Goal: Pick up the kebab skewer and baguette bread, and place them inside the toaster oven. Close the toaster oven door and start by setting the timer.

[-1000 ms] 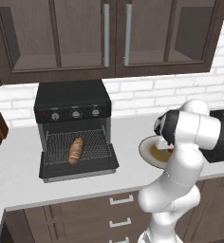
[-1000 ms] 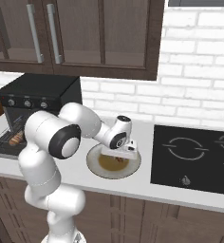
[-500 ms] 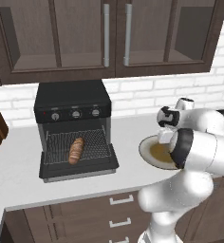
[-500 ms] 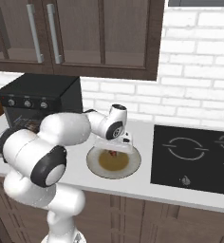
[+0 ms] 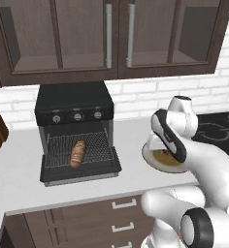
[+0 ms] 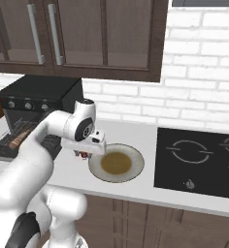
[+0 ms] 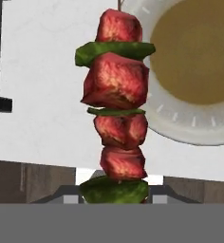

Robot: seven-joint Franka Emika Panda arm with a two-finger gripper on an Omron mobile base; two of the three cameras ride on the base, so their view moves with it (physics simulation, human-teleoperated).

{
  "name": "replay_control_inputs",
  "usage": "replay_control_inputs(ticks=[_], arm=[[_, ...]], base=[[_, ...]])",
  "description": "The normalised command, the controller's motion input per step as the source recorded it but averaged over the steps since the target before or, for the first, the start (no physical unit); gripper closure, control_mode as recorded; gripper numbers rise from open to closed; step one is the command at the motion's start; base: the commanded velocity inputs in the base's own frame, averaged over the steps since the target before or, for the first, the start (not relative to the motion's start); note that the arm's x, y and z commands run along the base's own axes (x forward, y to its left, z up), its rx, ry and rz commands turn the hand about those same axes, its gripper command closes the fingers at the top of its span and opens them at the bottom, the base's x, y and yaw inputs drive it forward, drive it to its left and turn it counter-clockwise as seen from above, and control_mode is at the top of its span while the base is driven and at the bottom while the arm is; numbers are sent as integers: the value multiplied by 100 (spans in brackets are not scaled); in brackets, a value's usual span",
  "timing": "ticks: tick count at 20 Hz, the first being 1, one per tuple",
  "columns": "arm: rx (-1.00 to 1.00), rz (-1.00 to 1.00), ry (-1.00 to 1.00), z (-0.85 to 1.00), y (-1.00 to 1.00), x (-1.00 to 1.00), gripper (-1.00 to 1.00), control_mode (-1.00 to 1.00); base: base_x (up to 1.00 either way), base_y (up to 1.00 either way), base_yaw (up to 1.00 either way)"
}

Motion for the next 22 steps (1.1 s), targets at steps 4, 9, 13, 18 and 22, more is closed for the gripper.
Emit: replay_control_inputs(ticks=[4,9,13,18,22], arm=[[0,-7,0,32,100,-36,100,-100],[0,-2,0,33,100,4,100,-100],[0,0,0,23,100,20,100,-100],[0,0,1,6,91,32,100,-100],[0,0,0,0,46,58,100,-100]], base=[[0,0,0],[0,0,0],[0,0,0],[0,0,0],[0,0,0]])
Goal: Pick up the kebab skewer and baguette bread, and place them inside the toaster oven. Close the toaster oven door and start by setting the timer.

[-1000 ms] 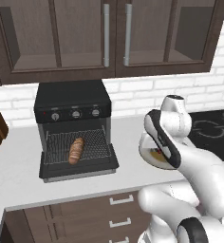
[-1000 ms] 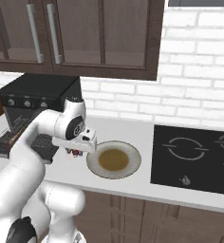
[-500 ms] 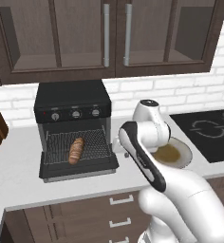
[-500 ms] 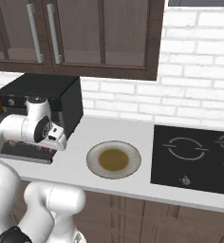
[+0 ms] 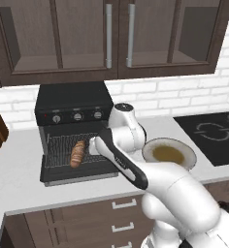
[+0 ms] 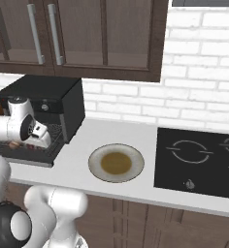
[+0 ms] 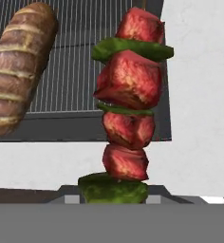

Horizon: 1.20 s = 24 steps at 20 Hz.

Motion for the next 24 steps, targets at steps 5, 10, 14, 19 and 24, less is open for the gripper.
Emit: replay_control_inputs(ticks=[5,10,14,19,24], arm=[[0,0,2,-3,20,54,100,-100],[0,0,2,-15,3,32,100,-100],[0,0,0,-27,1,26,100,-100],[0,0,0,-33,0,7,100,-100],[0,0,0,-25,0,0,100,-100]], base=[[0,0,0],[0,0,0],[0,0,0],[0,0,0],[0,0,0]])
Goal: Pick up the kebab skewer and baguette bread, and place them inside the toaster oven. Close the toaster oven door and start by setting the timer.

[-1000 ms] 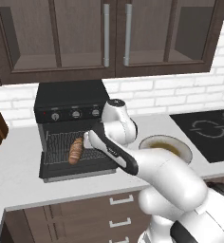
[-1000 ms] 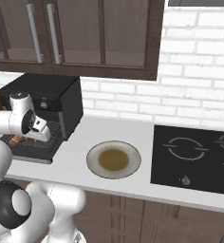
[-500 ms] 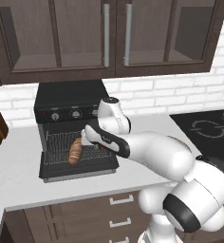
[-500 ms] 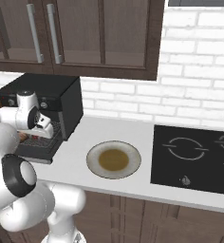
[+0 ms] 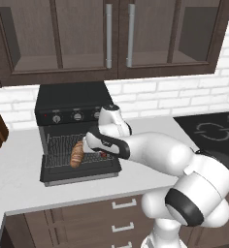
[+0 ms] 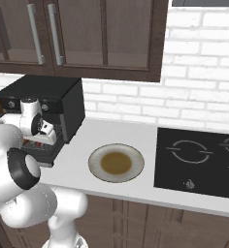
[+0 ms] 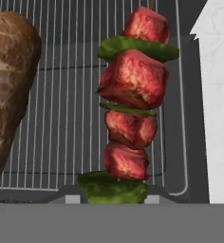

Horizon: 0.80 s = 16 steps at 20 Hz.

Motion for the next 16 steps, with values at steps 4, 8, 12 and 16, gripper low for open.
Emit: replay_control_inputs(ticks=[4,8,12,16], arm=[[0,0,0,-18,0,0,100,-100],[0,0,0,-12,0,0,100,-100],[0,0,0,-3,1,0,100,-100],[0,0,0,0,0,3,100,-100]], base=[[0,0,0],[0,0,0],[0,0,0],[0,0,0]])
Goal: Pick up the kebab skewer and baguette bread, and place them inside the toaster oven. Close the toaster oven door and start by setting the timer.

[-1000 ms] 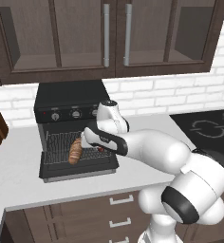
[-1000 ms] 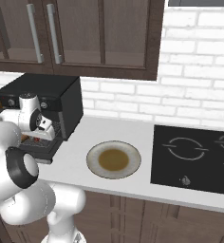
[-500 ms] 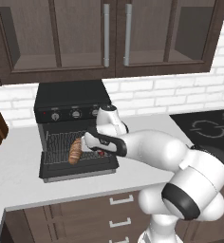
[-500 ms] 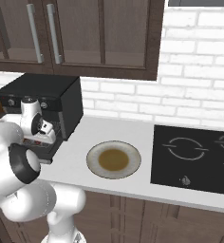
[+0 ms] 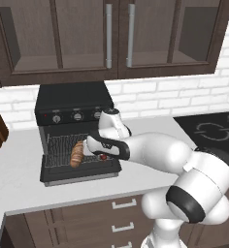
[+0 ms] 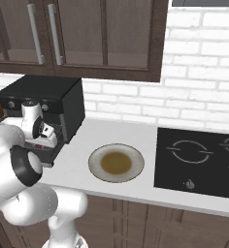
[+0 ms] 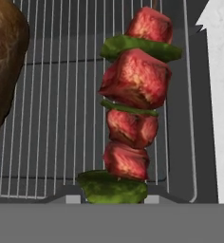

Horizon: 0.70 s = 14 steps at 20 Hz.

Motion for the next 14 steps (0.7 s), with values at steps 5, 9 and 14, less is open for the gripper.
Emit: replay_control_inputs(ticks=[5,9,14], arm=[[0,0,0,0,2,23,100,-100],[0,0,0,0,1,18,100,-100],[0,0,0,-9,7,0,-100,-100]], base=[[0,0,0],[0,0,0],[0,0,0]])
